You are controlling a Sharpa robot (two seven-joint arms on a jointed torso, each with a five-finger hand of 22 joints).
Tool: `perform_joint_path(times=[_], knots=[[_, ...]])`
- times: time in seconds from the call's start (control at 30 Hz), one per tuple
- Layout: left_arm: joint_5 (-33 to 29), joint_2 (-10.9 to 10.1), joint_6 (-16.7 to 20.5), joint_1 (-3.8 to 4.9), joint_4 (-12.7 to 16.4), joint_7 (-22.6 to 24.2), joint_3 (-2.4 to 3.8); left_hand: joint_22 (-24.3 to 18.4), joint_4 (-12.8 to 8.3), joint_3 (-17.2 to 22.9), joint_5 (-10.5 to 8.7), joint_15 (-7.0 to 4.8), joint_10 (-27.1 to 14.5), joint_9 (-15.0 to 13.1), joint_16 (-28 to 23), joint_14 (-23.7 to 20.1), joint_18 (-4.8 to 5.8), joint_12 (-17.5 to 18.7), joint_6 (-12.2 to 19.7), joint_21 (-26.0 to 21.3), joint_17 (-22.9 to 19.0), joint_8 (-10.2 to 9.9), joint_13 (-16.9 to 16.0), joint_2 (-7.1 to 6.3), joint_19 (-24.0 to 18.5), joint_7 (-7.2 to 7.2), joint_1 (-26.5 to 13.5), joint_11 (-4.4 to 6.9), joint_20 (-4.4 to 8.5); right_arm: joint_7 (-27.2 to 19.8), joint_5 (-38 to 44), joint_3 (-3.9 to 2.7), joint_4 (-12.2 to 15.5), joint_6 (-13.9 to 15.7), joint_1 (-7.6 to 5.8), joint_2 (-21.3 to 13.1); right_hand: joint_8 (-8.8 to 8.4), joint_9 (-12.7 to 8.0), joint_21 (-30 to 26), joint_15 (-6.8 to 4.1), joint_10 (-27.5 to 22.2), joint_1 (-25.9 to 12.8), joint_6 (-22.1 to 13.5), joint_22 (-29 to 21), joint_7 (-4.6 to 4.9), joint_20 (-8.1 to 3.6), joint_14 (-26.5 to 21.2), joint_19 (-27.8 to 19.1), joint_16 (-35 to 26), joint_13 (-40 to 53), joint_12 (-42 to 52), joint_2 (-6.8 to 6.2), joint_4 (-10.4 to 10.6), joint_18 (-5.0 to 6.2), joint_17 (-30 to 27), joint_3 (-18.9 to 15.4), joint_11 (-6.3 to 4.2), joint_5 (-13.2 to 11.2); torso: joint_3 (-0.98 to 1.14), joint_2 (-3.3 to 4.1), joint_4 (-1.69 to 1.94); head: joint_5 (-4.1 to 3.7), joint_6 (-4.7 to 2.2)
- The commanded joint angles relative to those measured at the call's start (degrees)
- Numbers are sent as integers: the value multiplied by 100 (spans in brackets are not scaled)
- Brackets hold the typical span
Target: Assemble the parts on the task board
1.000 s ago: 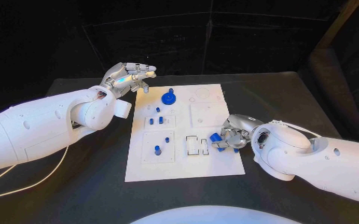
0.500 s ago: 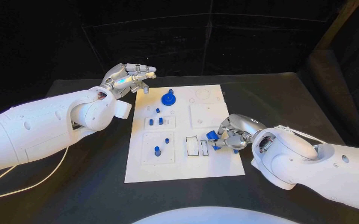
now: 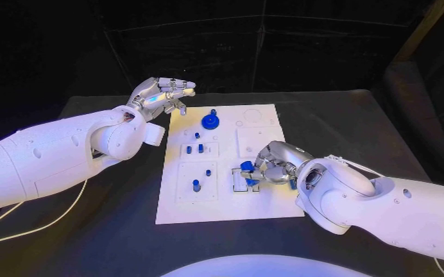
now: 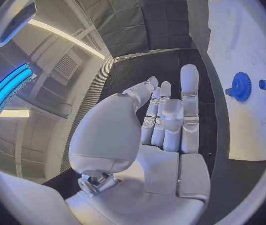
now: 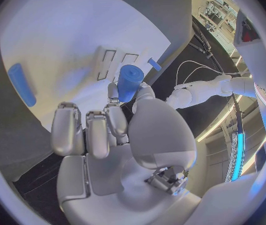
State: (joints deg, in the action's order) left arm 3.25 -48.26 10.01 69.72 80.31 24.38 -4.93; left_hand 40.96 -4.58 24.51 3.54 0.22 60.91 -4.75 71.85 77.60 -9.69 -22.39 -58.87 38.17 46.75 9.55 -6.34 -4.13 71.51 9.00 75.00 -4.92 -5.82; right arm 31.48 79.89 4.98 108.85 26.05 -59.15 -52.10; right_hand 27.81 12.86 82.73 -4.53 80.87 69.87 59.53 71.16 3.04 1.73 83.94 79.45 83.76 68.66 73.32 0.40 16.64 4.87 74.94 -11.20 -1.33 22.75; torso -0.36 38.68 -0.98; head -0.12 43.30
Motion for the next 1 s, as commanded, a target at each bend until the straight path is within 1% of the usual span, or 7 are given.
perform_joint_path(times=[0.03, 0.5, 0.63, 0.7, 0.77, 0.87, 1.0], knots=[[-6, -5, -72, 6, 18, 25, 1, -9, -12, -36, 7, -5, -36, 7, -30, -34, -76, -33, 33, -31, -5, 38, -7, 55, -35, 25, -24, -5, -6, 72, -102, -3, -73, -325, -9, 109, 60, 40, 18, -59, 6, -109, 125, 3, -64, -23, 360, 7, 8, 9, -37, 1, 5, -92, 147, -67, -36, -41, 0, 4, 3, 14, 8], [-6, -14, -71, 7, 36, 20, 1, -9, -12, -36, 7, -5, -36, 7, -30, -34, -76, -33, 33, -31, -5, 38, -7, 55, -35, 25, -24, -5, -6, 256, -67, -3, -243, -547, -9, 370, 207, 154, 16, -98, 31, -262, 141, 7, -111, -63, 360, 5, 1, 43, -73, 46, 3, -93, 150, -226, -78, -258, 0, 0, -4, 47, 39], [-6, -16, -70, 7, 38, 19, 2, -9, -12, -36, 7, -5, -36, 7, -30, -34, -76, -33, 33, -31, -5, 38, -7, 55, -35, 25, -24, -5, -6, 288, -17, -3, -286, -515, -9, 400, 265, 211, 0, -100, 11, -472, 84, -22, -108, -71, 348, -14, -32, 7, -151, 47, -1, -89, 100, -364, -77, -965, 4, -3, -6, 56, 43], [-6, -16, -70, 7, 39, 18, 2, -9, -12, -36, 7, -5, -36, 7, -30, -34, -76, -33, 33, -31, -5, 38, -7, 55, -35, 25, -24, -5, -6, 294, -5, -3, -305, -486, -9, 419, 284, 237, -17, -92, -20, -658, 28, -54, -95, -68, 337, -34, -65, -38, -222, -65, 12, -82, 48, -405, -64, -1683, 4, -2, -2, 55, 42], [-6, -17, -69, 7, 39, 18, 2, -9, -12, -36, 7, -5, -36, 7, -30, -34, -76, -33, 33, -31, -5, 38, -7, 55, -35, 25, -24, -5, -6, 296, 3, -3, -318, -459, -9, 438, 290, 252, -35, -78, -58, -911, -31, -89, -72, -60, 324, -54, -101, -94, -299, -347, 30, -75, -11, -346, -58, -1985, 3, -4, 0, 54, 42], [-6, -20, -67, 8, 39, 18, 2, -9, -12, -36, 7, -5, -36, 7, -30, -34, -76, -33, 33, -31, -5, 38, -7, 55, -35, 25, -24, -5, -6, 298, 15, -3, -334, -432, -9, 453, 302, 273, -67, -73, -102, -1277, -92, -145, -66, -53, 309, -84, -151, -153, -393, -786, 40, -64, -84, -38, -38, -1995, 4, -4, -4, 64, 41], [-6, -24, -65, 8, 41, 18, 2, -9, -12, -36, 7, -5, -36, 7, -30, -34, -76, -33, 33, -31, -5, 38, -7, 55, -35, 25, -24, -5, -6, 304, 51, -3, -335, -406, -9, 443, 307, 280, -84, -72, -119, -1361, -109, -178, -61, -51, 305, -102, -168, -179, -431, -884, 45, -57, -109, 5, -36, -1988, 4, -3, -10, 68, 38]])
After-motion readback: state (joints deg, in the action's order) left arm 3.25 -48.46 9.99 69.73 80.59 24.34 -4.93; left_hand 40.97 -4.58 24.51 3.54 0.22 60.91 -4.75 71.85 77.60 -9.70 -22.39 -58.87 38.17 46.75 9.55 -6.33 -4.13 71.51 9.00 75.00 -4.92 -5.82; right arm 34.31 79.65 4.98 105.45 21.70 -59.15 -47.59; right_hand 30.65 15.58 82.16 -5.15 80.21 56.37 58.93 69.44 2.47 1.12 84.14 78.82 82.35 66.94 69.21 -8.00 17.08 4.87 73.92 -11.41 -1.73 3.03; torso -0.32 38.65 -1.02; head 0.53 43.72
